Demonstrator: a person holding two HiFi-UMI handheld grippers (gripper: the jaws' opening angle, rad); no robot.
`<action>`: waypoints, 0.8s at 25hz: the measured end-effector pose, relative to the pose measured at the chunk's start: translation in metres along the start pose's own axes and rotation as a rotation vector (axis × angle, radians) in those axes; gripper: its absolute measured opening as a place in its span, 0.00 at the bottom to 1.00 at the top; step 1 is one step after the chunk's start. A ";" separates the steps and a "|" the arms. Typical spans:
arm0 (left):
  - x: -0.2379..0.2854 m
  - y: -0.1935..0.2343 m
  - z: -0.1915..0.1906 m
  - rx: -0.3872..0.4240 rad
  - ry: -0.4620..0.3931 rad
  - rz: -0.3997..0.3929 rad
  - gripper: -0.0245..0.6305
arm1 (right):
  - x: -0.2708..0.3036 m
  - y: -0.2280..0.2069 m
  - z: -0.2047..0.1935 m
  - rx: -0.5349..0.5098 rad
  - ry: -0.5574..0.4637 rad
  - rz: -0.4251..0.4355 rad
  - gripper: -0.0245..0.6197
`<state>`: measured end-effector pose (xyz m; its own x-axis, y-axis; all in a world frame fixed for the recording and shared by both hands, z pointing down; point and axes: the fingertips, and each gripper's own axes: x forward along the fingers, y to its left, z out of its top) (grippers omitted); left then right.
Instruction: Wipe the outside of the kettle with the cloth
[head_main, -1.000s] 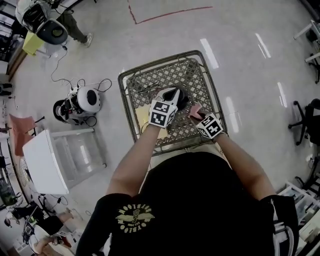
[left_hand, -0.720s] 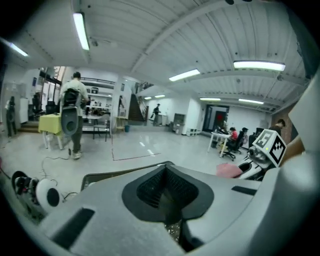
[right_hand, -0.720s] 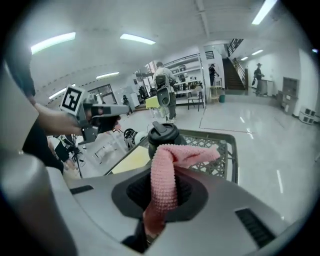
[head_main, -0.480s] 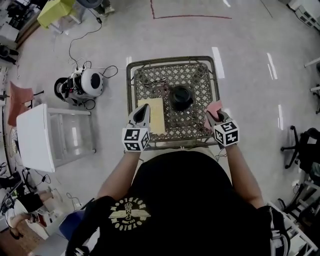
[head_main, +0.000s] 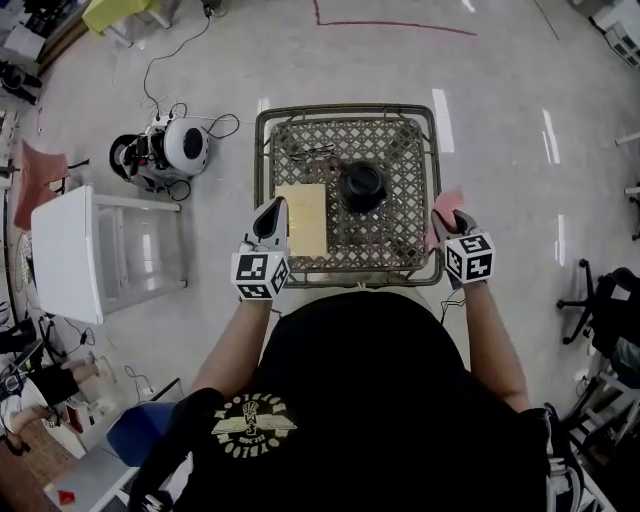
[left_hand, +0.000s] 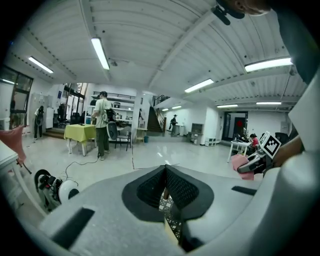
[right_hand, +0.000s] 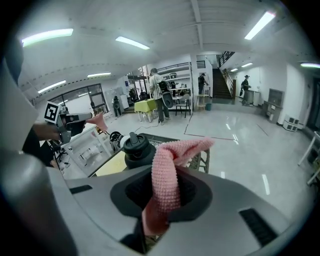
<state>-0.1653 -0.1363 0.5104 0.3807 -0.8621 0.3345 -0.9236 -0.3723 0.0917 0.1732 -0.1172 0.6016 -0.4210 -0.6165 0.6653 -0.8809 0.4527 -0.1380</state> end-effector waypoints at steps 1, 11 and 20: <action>0.001 -0.001 0.001 -0.005 0.004 -0.002 0.04 | 0.002 -0.001 -0.002 0.002 0.009 0.006 0.12; -0.003 -0.018 0.036 -0.001 -0.061 -0.006 0.04 | 0.004 0.007 0.011 -0.019 -0.023 0.042 0.32; -0.016 -0.027 0.089 0.061 -0.161 -0.018 0.04 | -0.022 0.016 0.064 -0.018 -0.195 -0.018 0.05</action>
<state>-0.1426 -0.1434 0.4191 0.4036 -0.8973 0.1786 -0.9141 -0.4037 0.0377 0.1552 -0.1373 0.5379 -0.4410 -0.7369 0.5124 -0.8853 0.4512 -0.1131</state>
